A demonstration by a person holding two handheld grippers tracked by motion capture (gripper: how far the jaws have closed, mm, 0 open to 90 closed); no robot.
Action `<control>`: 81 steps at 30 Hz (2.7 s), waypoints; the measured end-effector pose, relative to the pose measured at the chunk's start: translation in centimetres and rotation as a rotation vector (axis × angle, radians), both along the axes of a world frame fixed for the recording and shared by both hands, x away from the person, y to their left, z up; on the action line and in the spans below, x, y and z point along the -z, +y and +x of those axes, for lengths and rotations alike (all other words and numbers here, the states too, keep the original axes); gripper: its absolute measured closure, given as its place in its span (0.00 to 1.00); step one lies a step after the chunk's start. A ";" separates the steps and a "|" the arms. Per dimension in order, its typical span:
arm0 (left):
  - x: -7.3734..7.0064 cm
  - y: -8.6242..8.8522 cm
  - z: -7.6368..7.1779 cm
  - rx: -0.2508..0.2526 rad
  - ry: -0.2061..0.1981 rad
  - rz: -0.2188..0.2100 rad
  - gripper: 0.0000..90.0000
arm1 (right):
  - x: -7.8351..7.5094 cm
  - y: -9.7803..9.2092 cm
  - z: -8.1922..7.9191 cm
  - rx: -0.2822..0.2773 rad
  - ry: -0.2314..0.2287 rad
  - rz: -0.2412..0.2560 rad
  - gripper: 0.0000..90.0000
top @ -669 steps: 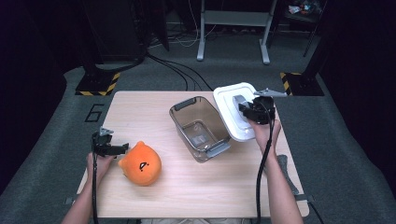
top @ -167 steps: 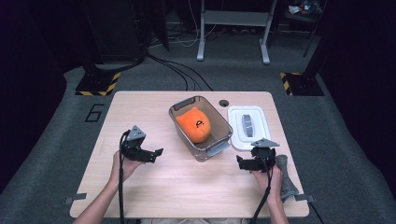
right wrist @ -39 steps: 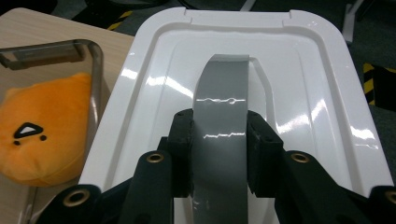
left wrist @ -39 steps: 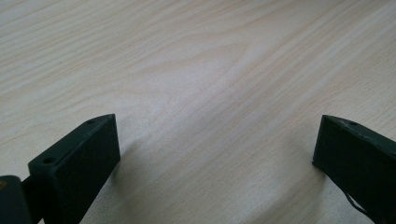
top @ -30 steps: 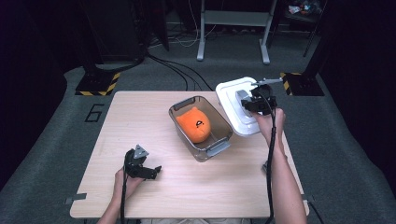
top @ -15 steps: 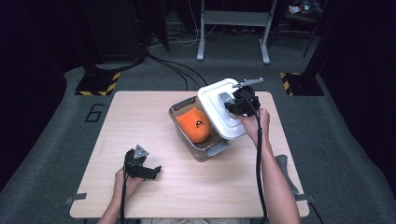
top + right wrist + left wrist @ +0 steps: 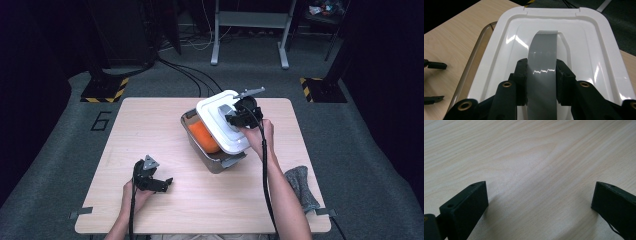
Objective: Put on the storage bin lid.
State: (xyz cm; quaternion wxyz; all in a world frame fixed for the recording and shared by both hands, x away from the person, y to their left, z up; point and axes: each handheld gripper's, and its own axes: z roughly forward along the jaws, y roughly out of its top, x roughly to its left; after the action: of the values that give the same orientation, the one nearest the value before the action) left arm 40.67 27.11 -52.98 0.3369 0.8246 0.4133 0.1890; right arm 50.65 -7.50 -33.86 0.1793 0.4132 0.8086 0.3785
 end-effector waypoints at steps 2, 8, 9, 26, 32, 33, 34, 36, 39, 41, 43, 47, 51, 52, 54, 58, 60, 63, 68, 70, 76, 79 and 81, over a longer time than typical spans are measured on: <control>0.0 0.0 0.0 -0.003 0.000 -0.005 0.00 | 0.2 0.4 0.0 -0.007 0.008 0.002 0.74; 0.0 0.0 0.0 -0.001 0.000 -0.002 0.00 | 1.0 1.5 0.2 -0.048 0.017 -0.001 0.74; 0.0 0.0 0.0 -0.002 0.000 -0.004 0.00 | 1.1 1.8 0.2 -0.038 0.032 0.011 0.74; 0.0 0.0 0.0 -0.005 -0.002 -0.009 0.01 | 3.2 4.2 0.5 -0.079 0.065 0.020 0.74; 0.0 0.0 0.0 -0.006 -0.002 -0.010 0.01 | 3.7 4.5 0.4 -0.078 0.059 0.028 0.74; 0.0 0.0 0.0 -0.006 -0.002 -0.011 0.01 | 3.7 4.6 0.3 -0.064 0.060 0.036 0.74; 0.0 0.0 0.0 -0.006 -0.002 -0.011 0.01 | 3.8 4.6 0.2 -0.066 0.061 0.035 0.74; 0.0 0.0 0.0 -0.006 -0.002 -0.011 0.01 | 3.9 4.7 0.2 -0.066 0.058 0.028 0.74; 0.0 -0.1 0.0 -0.006 -0.002 -0.011 0.01 | 4.0 4.6 0.1 -0.062 0.059 0.033 0.74; 0.0 -0.1 0.0 -0.006 -0.002 -0.011 0.01 | 4.1 4.5 0.1 -0.062 0.056 0.040 0.73; 0.0 -0.1 0.0 -0.006 -0.002 -0.010 0.01 | 4.3 4.5 0.1 -0.057 0.059 0.046 0.70; 0.0 -0.1 0.0 -0.006 -0.002 -0.011 0.01 | 4.3 4.1 0.2 -0.056 0.051 0.057 0.58; 0.0 -0.1 0.0 -0.007 -0.003 -0.011 0.01 | 3.7 3.6 -0.3 -0.052 0.024 0.061 0.42; 0.1 -0.1 0.0 -0.007 -0.002 -0.013 0.01 | 3.6 3.4 -0.4 -0.049 0.021 0.065 0.39; 0.0 -0.1 0.0 -0.006 -0.003 -0.010 0.01 | 3.3 3.1 -0.9 -0.032 0.001 0.065 0.28; 0.0 -0.1 0.0 -0.006 -0.002 -0.011 0.01 | 2.7 2.2 -1.8 -0.014 -0.043 0.080 0.18; 0.0 -0.1 0.0 -0.006 -0.002 -0.010 0.01 | 2.2 1.1 -2.8 -0.006 -0.085 0.074 0.15; 0.0 -0.1 0.0 -0.004 -0.002 -0.008 0.01 | 2.1 0.0 -3.9 0.009 -0.113 0.094 0.10; 0.0 -0.1 0.0 -0.005 -0.002 -0.009 0.01 | 2.6 -2.2 -5.8 0.046 -0.151 0.094 0.05; 0.0 -0.1 0.0 -0.006 -0.002 -0.010 0.01 | 3.0 -3.1 -6.6 0.059 -0.154 0.099 0.05; 0.0 -0.1 0.0 -0.005 -0.002 -0.007 0.01 | 4.9 -5.4 -9.2 0.096 -0.172 0.112 0.04; 0.0 -0.1 0.0 -0.007 -0.001 -0.011 0.01 | 6.3 -6.3 -10.3 0.109 -0.175 0.113 0.04; 0.0 -0.1 0.0 -0.005 -0.001 -0.007 0.01 | 7.3 -6.9 -10.8 0.125 -0.168 0.116 0.04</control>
State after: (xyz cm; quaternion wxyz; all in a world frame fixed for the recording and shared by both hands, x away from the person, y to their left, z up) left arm 40.67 27.05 -53.01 0.3397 0.8222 0.4158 0.1888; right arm 39.87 -14.36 -41.14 0.2455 0.4391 0.7401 0.4462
